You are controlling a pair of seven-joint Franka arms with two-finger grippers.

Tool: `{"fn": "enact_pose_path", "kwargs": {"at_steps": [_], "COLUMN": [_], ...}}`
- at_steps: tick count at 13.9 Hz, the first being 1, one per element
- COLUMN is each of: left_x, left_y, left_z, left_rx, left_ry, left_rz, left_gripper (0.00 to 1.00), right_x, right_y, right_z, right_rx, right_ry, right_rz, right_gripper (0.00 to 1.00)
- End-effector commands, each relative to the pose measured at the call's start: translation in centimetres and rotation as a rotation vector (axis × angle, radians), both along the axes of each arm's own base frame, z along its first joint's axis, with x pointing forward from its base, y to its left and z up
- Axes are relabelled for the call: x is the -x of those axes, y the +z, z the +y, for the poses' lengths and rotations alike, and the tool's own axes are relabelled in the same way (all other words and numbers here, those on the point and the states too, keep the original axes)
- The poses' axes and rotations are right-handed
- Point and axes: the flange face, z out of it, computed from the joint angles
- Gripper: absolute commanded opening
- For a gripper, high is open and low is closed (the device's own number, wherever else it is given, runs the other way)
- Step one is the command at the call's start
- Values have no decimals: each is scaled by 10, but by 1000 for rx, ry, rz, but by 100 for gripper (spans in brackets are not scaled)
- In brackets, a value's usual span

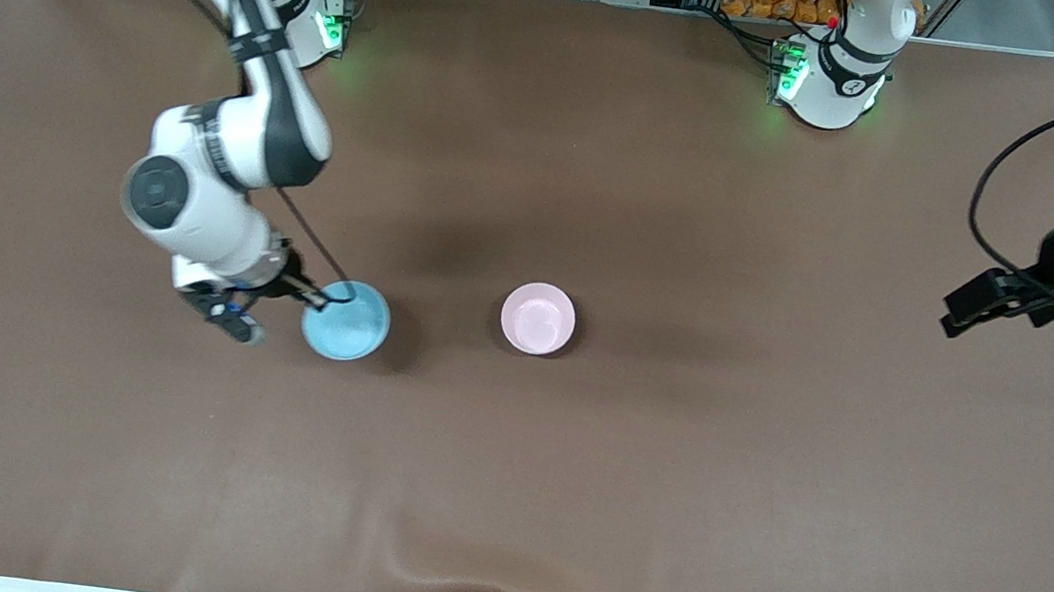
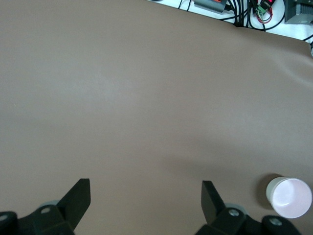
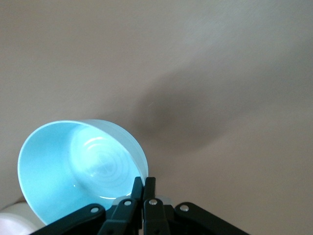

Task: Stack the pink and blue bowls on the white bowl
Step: 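Carry the blue bowl with the right gripper while the left gripper withdraws, then lower the blue bowl into the pink bowl with the right gripper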

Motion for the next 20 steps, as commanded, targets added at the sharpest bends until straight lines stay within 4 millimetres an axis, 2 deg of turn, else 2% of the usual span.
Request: {"fn": "enact_pose_path", "kwargs": {"at_steps": [1,2,7,10,11,12,17,20], "left_x": [20,27,40,42,44,45,46,44], "left_y": [17,19,19,20,20,20,18,18], "left_z": [17,22,24,28,28,28,28,29], "left_rx": [-14,-15,-15,-17,-17,-18,-18,-20], "left_ry": [-49,-61,-75,-70,-70,-70,-70,-68], "left_rz": [32,59,107,110,118,121,136,131], "left_gripper": [100,100,100,100,100,100,100,100], "right_x": [12,15,12,27,39,45,69,74], "right_y": [26,32,22,2,-6,-11,-46,-55], "right_z": [54,74,162,195,212,219,221,225], "right_rx": [-24,-45,-166,-171,-177,-175,-150,-155], "right_ry": [-53,-77,-196,-208,-193,-209,-217,-217], "right_rz": [-16,-19,31,33,32,36,29,7], "right_gripper": [0,0,0,0,0,0,0,0]}}
